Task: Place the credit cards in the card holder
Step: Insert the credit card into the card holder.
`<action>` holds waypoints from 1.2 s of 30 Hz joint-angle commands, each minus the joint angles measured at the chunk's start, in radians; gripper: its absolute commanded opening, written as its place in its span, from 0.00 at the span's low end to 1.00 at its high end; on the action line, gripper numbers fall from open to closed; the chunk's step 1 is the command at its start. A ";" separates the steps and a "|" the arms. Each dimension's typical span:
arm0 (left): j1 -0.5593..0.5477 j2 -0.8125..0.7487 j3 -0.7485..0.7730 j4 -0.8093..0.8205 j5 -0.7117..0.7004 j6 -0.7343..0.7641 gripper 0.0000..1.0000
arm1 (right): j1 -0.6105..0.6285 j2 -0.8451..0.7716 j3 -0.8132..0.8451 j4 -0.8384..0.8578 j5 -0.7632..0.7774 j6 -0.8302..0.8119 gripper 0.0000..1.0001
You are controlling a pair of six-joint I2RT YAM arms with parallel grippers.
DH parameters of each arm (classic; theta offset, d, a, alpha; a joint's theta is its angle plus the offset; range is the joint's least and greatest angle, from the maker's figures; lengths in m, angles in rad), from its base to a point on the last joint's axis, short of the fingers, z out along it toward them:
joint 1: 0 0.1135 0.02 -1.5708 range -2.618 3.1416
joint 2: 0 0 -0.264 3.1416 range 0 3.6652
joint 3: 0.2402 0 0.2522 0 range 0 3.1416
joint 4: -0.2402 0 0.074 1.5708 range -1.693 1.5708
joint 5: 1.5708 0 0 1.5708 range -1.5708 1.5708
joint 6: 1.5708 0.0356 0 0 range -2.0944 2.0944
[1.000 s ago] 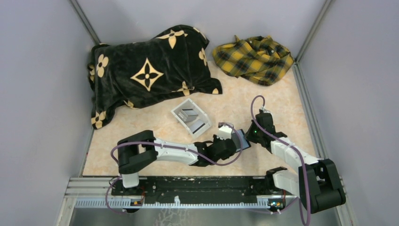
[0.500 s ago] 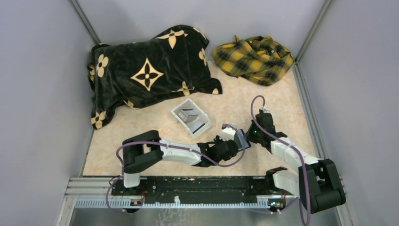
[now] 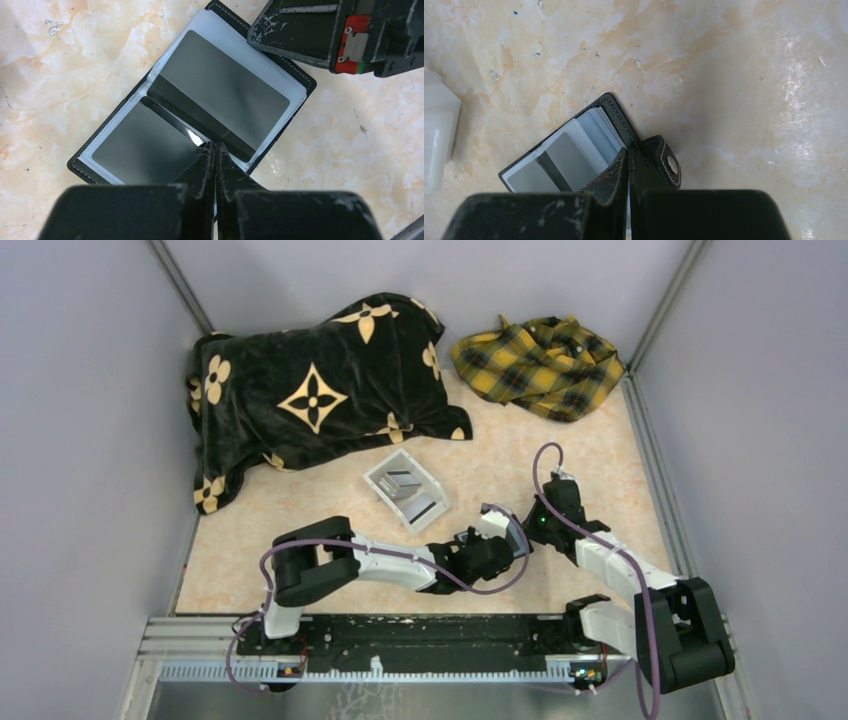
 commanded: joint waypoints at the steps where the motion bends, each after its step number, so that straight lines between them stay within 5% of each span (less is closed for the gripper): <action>1: -0.007 0.030 0.030 0.029 0.012 0.024 0.03 | -0.008 0.006 -0.017 -0.006 0.000 -0.002 0.00; 19: -0.007 -0.019 0.019 0.041 -0.088 0.040 0.08 | -0.008 0.015 -0.004 -0.015 0.005 -0.014 0.00; 36: -0.009 -0.016 -0.013 0.005 -0.055 0.028 0.00 | -0.007 0.023 -0.001 -0.011 0.001 -0.015 0.00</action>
